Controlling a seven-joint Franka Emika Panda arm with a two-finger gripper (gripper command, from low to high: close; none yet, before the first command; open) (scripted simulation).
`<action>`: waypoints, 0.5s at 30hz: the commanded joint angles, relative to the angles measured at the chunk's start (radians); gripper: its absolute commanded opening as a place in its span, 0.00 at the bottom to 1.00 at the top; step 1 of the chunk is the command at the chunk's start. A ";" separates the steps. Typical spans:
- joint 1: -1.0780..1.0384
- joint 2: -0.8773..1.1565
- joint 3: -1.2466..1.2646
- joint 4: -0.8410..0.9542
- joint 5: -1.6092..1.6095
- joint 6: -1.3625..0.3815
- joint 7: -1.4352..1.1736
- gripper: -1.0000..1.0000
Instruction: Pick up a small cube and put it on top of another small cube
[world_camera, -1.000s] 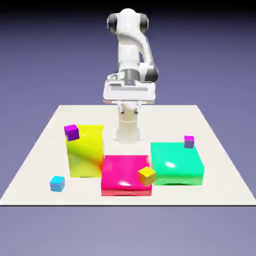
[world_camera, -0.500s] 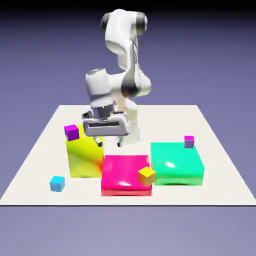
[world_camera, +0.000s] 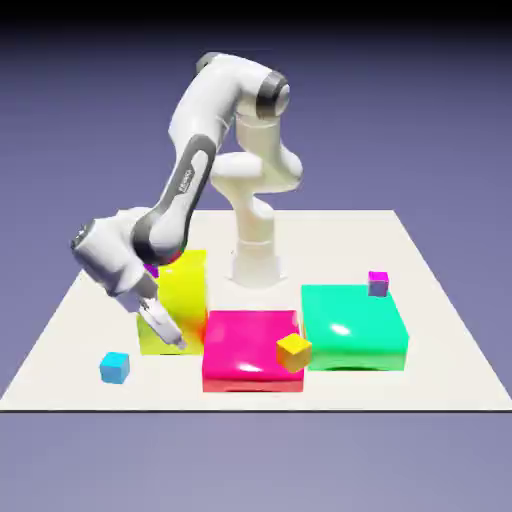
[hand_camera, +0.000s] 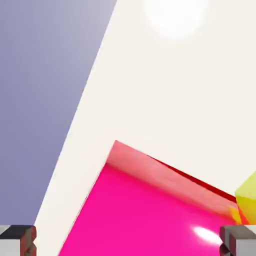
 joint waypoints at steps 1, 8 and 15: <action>0.000 0.036 -0.022 0.025 0.028 -0.039 0.006 0.50; 0.003 0.290 -0.179 0.201 0.221 -0.308 0.049 0.50; 0.006 0.544 -0.336 0.376 0.414 -0.577 0.091 0.50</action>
